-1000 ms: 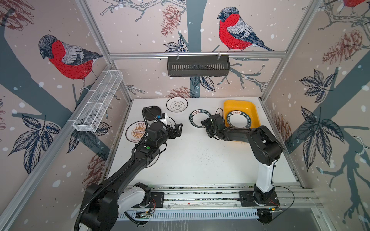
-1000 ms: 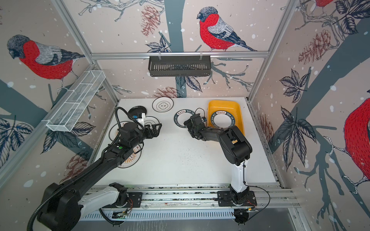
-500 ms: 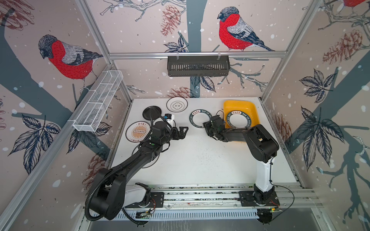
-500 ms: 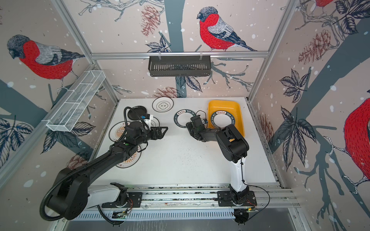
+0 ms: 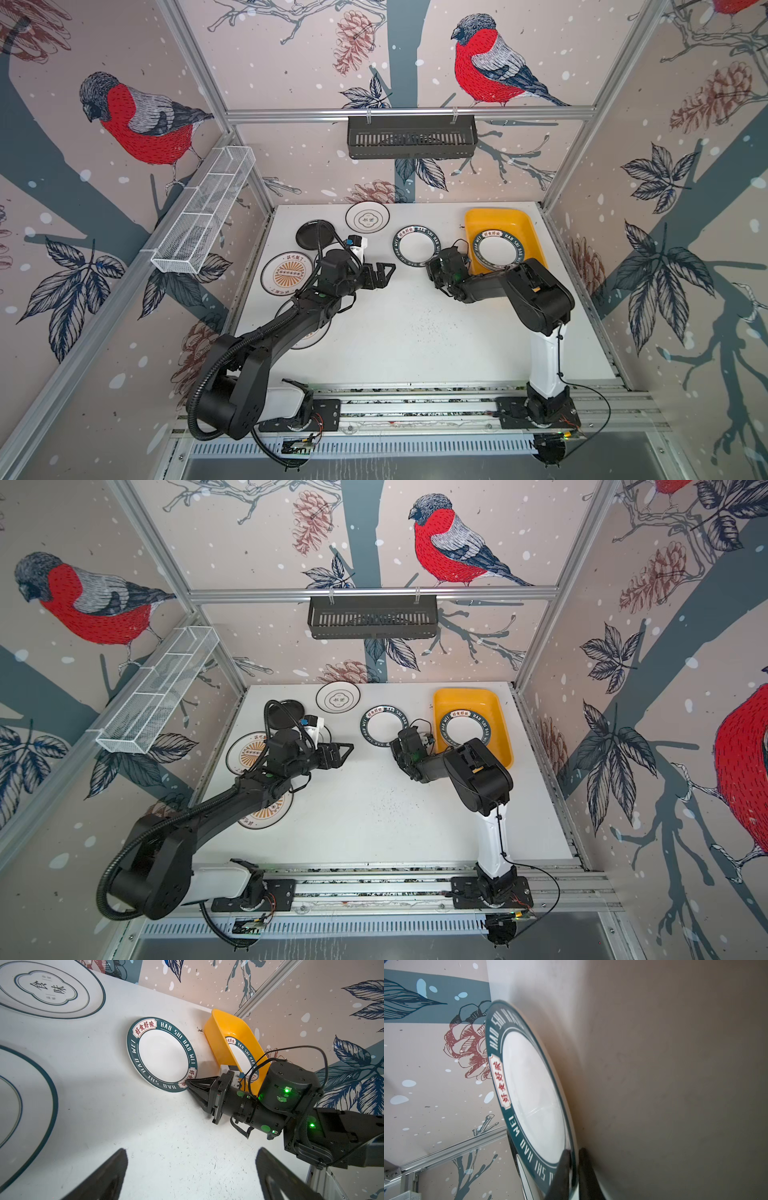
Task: Place the plates into the plastic bin on the countertop
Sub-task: 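Lift the smaller green plate upright with the right gripper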
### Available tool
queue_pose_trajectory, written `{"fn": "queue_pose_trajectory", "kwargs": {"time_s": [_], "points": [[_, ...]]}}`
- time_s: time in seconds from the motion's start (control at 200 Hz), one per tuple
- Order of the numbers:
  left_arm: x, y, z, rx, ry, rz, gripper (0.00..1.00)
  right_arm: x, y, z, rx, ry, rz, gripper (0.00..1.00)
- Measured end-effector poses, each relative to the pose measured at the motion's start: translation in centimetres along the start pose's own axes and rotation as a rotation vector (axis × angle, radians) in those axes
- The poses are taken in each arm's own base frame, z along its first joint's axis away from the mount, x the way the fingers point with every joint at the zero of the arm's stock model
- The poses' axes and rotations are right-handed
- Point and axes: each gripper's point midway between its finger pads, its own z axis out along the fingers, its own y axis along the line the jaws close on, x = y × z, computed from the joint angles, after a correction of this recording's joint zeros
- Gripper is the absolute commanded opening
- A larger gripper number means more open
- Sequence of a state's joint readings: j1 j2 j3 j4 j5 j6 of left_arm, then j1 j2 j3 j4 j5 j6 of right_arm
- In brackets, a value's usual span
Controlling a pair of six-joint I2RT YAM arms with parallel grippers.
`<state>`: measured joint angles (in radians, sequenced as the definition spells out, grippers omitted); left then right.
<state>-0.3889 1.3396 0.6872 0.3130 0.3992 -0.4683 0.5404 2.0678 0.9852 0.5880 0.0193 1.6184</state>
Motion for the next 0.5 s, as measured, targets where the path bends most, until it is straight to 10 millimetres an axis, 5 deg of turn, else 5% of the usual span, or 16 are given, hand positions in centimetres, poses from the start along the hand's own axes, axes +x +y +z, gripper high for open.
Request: {"fn": "queue_pose_trajectory", "kwargs": {"time_s": [0.5], "points": [[-0.1,-0.8,0.2,0.046,0.009,0.003,0.96,-0.3,1.0,-0.4,-0.003,-0.017,-0.025,0.02]]}}
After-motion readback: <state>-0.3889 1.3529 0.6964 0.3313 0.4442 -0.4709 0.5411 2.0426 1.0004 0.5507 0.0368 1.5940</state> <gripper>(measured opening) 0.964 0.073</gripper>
